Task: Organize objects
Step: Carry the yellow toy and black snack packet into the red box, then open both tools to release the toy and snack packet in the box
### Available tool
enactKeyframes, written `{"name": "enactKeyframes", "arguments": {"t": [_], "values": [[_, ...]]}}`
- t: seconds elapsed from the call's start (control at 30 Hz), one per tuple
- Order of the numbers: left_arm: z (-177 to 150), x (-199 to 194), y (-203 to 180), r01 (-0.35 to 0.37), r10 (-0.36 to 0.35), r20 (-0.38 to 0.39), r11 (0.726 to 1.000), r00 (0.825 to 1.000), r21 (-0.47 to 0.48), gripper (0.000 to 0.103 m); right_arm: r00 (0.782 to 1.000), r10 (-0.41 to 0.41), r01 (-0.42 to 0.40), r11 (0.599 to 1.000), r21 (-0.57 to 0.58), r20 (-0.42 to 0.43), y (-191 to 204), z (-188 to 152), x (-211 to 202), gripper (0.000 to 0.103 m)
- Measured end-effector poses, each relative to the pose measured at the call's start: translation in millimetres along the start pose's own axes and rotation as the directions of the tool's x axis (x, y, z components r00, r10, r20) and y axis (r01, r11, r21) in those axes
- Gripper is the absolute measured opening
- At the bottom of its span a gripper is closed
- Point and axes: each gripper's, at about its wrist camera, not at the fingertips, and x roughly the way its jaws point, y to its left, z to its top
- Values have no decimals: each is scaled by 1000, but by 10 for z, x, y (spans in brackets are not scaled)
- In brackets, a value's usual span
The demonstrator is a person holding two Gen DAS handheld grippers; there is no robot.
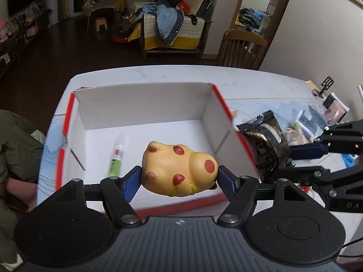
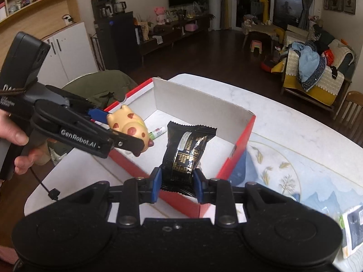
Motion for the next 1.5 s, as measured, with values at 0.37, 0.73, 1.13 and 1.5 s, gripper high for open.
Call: {"name": "enactKeyframes", "arguments": {"t": [0.37,0.73,1.13,1.5], "values": [[184,405,377,-32,35,-65,999,997,36,72,995,-74,78,995,54,-70,-19,373,671,30],[193,852,406,-50,68,-153,991,986,121,72,972,-137,158,982,101,-189,-123,538,1316,30],[194,1187,460,-32,69,-260,989,963,143,71,936,-152,204,969,136,-318,-145,430,1756,30],[178,1299,454,-13,57,-313,990,948,140,72,931,-144,210,963,170,-335,-221,405,1772,33]]}}
